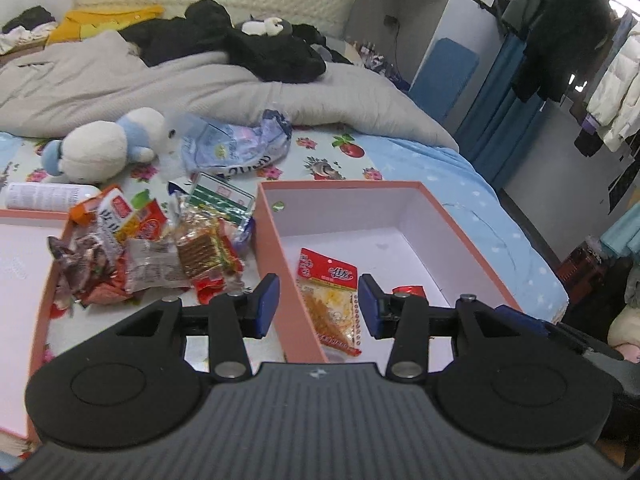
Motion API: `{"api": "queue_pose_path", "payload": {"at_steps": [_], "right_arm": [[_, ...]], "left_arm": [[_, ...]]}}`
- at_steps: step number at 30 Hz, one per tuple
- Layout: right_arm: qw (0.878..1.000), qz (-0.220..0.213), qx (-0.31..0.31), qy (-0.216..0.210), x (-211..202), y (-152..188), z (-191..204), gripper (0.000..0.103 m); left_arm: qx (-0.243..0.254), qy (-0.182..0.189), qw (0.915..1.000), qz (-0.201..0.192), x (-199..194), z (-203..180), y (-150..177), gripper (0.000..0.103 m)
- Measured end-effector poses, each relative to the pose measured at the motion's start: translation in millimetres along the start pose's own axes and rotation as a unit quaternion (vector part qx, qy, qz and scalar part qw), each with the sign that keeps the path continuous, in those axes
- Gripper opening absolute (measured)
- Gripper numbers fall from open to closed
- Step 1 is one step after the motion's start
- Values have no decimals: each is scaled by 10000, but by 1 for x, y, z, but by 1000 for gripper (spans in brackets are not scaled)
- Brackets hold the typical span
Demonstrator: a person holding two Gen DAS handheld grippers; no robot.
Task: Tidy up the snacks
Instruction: 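Drop the spicy-strip bag into the deep box with the left gripper while the right drops the red packet, then withdraw both open grippers from the deep pink box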
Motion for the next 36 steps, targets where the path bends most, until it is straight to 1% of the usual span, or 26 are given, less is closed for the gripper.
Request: {"api": "queue_pose_path", "payload": {"at_steps": [8, 10, 12, 14, 16, 19, 20, 23, 29, 32, 36], "right_arm": [[9992, -192, -179, -313, -29, 13, 32, 63], [9988, -194, -199, -400, -34, 18, 38, 63], [9982, -213, -220, -517, -39, 25, 46, 63], [9978, -158, -289, -567, -42, 34, 54, 63], [9977, -146, -301, -593, -46, 42, 58, 63], [9974, -71, -334, -637, -49, 52, 65, 63], [9972, -58, -359, -655, -51, 55, 67, 63], [9965, 16, -477, -684, -56, 63, 75, 63], [9939, 113, -717, -836, -68, 78, 89, 63], [9928, 183, -756, -914, -62, 82, 97, 63], [9916, 203, -835, -963, -53, 82, 109, 63]], "left_arm": [[-38, -62, 9999, -146, -42, 21, 33, 49], [-137, -134, 9997, -139, -49, 29, 43, 49], [-123, -190, 9996, -182, -57, 34, 51, 49], [-131, -257, 9993, -220, -66, 38, 58, 49], [-220, -196, 9993, -240, -74, 42, 65, 49], [-196, -309, 9989, -293, -84, 46, 75, 49], [-218, -316, 9988, -287, -86, 47, 78, 49], [-462, -175, 9986, -171, -93, 56, 87, 49], [-526, -322, 9980, -111, -107, 67, 109, 50], [-595, -318, 9977, -92, -107, 73, 116, 50], [-681, -419, 9968, -57, -103, 86, 119, 50]]}}
Point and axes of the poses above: each gripper's, at about its wrist camera, not at the fingertips, and x roughly the way its jaws point, z to its left, y to its underside, the point moved 4 cm from there along x, roughly the way its jaws point, and after that the axes turned 2 degrees about -y, right-handed, at the moved point
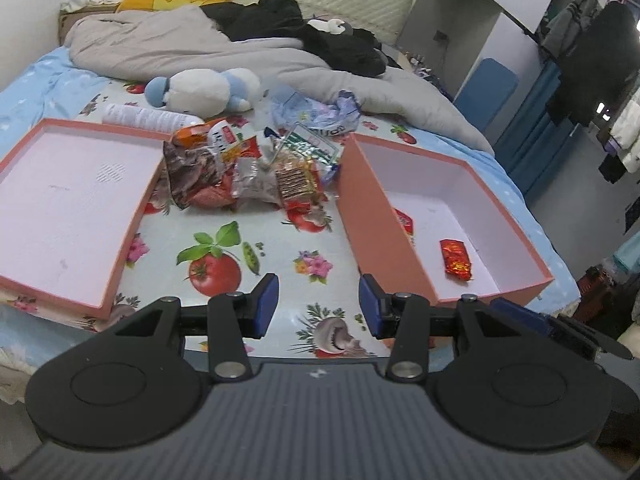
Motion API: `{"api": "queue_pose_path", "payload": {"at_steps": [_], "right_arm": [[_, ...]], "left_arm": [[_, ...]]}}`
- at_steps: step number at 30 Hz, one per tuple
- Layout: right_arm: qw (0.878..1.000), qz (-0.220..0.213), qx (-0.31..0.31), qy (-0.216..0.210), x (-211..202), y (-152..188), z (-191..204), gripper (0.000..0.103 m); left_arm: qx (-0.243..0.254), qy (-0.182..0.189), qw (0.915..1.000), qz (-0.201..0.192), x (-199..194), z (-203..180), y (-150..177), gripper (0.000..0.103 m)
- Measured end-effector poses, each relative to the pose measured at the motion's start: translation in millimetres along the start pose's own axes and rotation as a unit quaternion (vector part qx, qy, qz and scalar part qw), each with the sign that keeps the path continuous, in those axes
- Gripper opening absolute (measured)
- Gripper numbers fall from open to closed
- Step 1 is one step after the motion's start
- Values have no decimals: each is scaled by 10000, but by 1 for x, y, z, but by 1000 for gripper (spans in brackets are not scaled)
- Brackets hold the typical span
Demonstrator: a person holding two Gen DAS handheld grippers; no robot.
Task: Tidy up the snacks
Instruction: 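Withdraw both open grippers from the deep pink box, then grasp the brown dried-meat bag with the left gripper while the right grasps a clear snack bag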
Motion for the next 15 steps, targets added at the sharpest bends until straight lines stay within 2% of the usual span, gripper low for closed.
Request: {"api": "queue_pose_path", "payload": {"at_steps": [8, 10, 15], "right_arm": [[9995, 217, -203, -97, 23, 0, 12, 63], [9991, 327, -249, -131, 31, 1, 15, 63], [9983, 465, -316, -179, 59, -3, 22, 63]], "left_arm": [[-301, -247, 9992, 36, 20, 32, -4, 51], [-437, -313, 9985, 26, 26, 42, -5, 61], [-715, -439, 9965, 41, 47, 66, -11, 65]]}}
Point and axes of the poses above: each gripper's, at about its wrist camera, not at the fingertips, and x roughly the way its jaws point, z to its left, y to its underside, the point moved 4 cm from there along x, roughly the way its jaws point, and after that the axes turned 2 degrees about -y, right-handed, at the moved point
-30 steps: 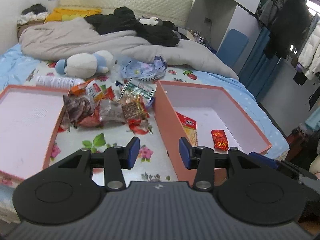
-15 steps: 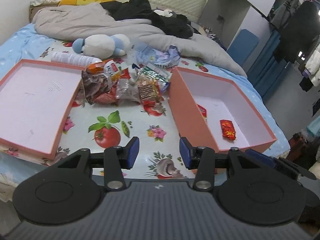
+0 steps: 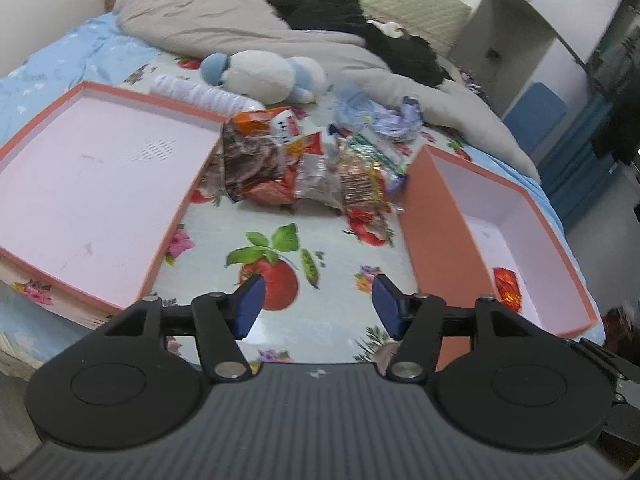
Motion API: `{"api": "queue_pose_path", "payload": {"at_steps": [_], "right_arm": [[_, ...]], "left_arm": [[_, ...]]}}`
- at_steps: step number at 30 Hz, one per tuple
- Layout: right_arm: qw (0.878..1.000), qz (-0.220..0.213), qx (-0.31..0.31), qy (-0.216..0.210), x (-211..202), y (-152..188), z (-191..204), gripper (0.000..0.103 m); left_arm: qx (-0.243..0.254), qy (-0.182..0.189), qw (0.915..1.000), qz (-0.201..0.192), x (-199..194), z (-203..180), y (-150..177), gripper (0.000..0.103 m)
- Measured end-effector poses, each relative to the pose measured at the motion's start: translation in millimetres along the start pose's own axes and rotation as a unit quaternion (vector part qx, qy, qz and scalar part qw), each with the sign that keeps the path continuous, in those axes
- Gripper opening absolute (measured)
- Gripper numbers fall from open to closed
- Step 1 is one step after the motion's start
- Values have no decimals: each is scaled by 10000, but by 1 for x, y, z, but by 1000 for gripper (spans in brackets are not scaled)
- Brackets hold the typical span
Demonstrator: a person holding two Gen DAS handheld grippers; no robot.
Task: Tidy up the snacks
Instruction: 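Grasp the brown dried-meat bag with the left gripper while the right grasps a clear snack bag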
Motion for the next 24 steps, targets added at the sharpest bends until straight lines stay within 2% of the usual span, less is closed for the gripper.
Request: {"api": "queue_pose_path", "payload": {"at_steps": [6, 9, 13, 15, 19, 24], "right_arm": [[9999, 77, -123, -38, 47, -13, 3, 64], [9998, 41, 31, -183, 77, -21, -2, 88], [9996, 62, 159, -228, 124, -34, -4, 88], [9996, 22, 177, -238, 146, -40, -4, 88], [9995, -17, 266, -194, 188, -52, -6, 88], [9992, -6, 402, -24, 231, -58, -15, 87]], "left_arm": [[-157, -228, 9996, -2, 40, 30, -24, 66], [-245, -284, 9993, -83, 64, 46, -42, 69], [-156, -487, 9986, -95, 101, 61, -67, 82], [-34, -572, 9983, -135, 121, 66, -80, 86], [-15, -483, 9985, -238, 157, 73, -99, 86], [320, -631, 9968, -364, 196, 76, -112, 86]]}}
Point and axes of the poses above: each gripper's, at about its wrist camera, not at the fingertips, and x roughly the way its jaws point, z to its left, y to its underside, the point moved 4 cm from there along x, roughly the way its jaws point, and after that the axes turned 2 degrees about -y, right-handed, at the moved point
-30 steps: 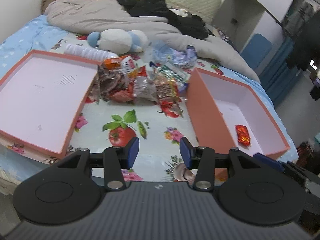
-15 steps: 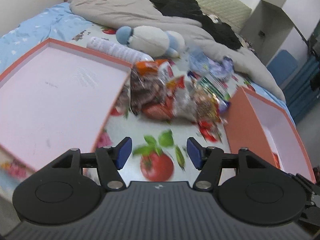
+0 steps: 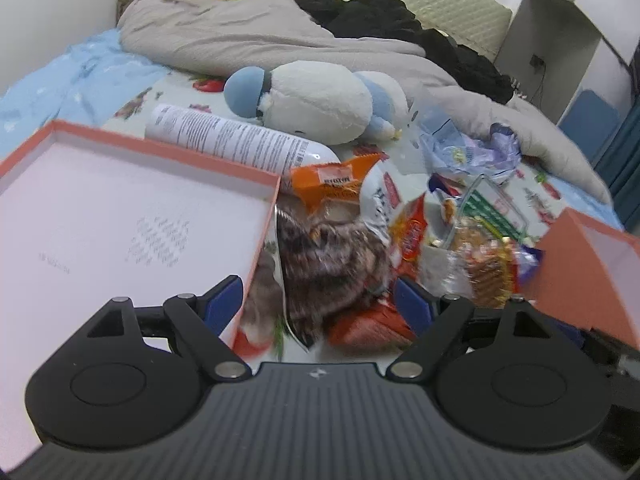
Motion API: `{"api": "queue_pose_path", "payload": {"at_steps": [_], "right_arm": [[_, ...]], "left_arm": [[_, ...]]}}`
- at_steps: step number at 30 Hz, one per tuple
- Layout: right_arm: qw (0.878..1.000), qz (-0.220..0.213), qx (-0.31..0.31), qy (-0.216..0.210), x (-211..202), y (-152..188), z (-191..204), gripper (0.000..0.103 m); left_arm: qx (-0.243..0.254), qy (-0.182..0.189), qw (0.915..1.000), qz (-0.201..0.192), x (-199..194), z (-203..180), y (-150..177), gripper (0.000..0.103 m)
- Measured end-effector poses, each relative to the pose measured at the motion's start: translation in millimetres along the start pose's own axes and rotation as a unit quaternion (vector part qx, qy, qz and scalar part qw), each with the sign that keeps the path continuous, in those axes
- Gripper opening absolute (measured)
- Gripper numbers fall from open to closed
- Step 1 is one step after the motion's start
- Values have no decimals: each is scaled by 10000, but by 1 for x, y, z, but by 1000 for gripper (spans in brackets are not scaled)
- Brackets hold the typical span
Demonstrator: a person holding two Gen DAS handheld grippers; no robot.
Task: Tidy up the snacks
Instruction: 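Grasp the brown dried-meat bag with the left gripper while the right grasps a clear snack bag, then lift the brown bag with the left gripper while the right carries the clear bag toward the deep box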
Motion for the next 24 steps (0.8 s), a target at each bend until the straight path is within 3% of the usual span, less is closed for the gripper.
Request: {"api": "queue_pose_path", "payload": {"at_steps": [2, 7, 13, 18, 23, 24], "right_arm": [[10000, -4, -71, -7, 13, -5, -3, 87], [9996, 176, -77, -200, 35, -7, -11, 82], [9983, 387, -376, -211, 46, 3, -6, 82], [9956, 529, -705, -304, 51, 5, 6, 78], [9945, 613, -746, -403, 49, 4, 8, 67], [9944, 622, -768, -378, 47, 4, 8, 61]], "left_arm": [[279, -178, 9994, -137, 11, -3, 0, 86], [462, -176, 9984, -274, 30, -4, -4, 85], [235, 68, 9997, 9, 44, 5, -10, 84], [507, 137, 9985, 157, 49, -3, -6, 82], [277, 188, 9993, 140, 49, 0, -1, 63], [240, 150, 9995, 144, 48, 0, -1, 58]]}}
Point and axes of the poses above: each gripper's, at about its wrist camera, not at the fingertips, and x roughly the way its jaws point, z to its left, y to its underside, the point moved 4 cm from there along x, roughly the way its jaws point, and after that the axes turned 2 degrees about -y, right-handed, at the moved point
